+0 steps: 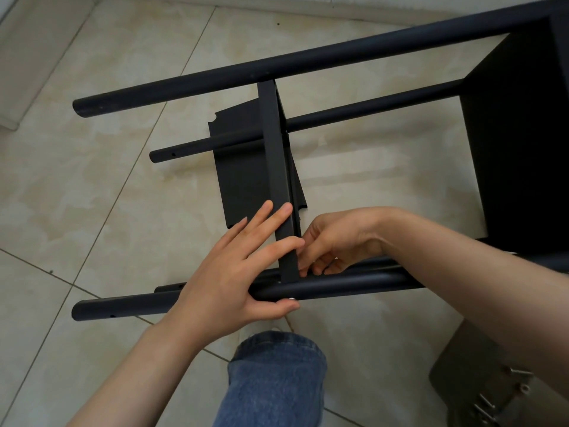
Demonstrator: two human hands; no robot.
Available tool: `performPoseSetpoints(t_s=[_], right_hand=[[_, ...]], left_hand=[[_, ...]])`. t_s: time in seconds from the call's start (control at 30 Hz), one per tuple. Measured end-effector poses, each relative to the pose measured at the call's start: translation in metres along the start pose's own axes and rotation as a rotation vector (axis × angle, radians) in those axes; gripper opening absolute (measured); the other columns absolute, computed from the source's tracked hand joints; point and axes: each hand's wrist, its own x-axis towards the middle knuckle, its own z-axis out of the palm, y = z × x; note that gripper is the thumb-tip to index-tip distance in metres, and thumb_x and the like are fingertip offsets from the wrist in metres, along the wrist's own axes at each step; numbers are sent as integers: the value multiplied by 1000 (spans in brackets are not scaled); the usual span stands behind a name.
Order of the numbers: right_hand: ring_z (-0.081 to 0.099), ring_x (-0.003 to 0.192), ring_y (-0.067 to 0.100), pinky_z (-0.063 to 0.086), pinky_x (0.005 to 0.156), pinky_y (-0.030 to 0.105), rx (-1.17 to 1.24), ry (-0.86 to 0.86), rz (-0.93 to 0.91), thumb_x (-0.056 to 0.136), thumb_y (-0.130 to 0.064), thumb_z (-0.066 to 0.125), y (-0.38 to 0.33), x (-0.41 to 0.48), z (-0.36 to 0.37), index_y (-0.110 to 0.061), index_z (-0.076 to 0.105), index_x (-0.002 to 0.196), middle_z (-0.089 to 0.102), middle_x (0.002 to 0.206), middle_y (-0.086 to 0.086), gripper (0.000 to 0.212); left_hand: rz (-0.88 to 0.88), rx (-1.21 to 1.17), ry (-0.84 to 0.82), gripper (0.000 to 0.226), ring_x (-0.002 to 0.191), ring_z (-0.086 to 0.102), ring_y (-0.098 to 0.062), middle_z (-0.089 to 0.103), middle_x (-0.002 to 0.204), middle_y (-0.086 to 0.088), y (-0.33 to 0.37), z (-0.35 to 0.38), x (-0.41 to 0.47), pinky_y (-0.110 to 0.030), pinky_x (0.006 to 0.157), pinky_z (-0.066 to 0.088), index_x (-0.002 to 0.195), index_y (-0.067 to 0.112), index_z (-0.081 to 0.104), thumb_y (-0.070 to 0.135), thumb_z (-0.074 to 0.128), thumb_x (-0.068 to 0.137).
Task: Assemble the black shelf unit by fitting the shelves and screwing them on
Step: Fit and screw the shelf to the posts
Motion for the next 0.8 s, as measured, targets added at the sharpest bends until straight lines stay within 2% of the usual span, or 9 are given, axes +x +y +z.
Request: performPoseSetpoints(t_s=[0.23,0.33,0.53,0.8], right_hand=[[60,65,8,49,67,20,10,11,35,91,-17,67,-1,2,2,-17,76,73,69,73,-1,20],[61,62,7,50,65,19,-31,29,36,90,-21,68,0,5,4,-20,75,67,68,70,-2,24],[62,68,10,51,70,22,-9,8,11,89,-18,69,2,5,3,-22,77,69,70,76,-1,22],[59,62,5,50,62,17,-48,16,22,89,-19,69,2,7,1,-23,77,64,70,71,-4,26]], left_hand=[[-3,-18,5,72,157,10,-17,15,169,8,0,0,1,-51,119,29,146,37,40,64,62,84],[-2,-23,8,72,157,10,-17,16,169,8,0,0,1,-51,119,29,146,37,40,64,63,84],[1,-16,10,72,157,10,-17,14,169,9,-1,1,1,-49,118,29,146,38,40,64,63,83],[3,-11,10,72,157,10,-17,14,169,9,-1,0,1,-49,118,29,147,38,39,64,62,83]])
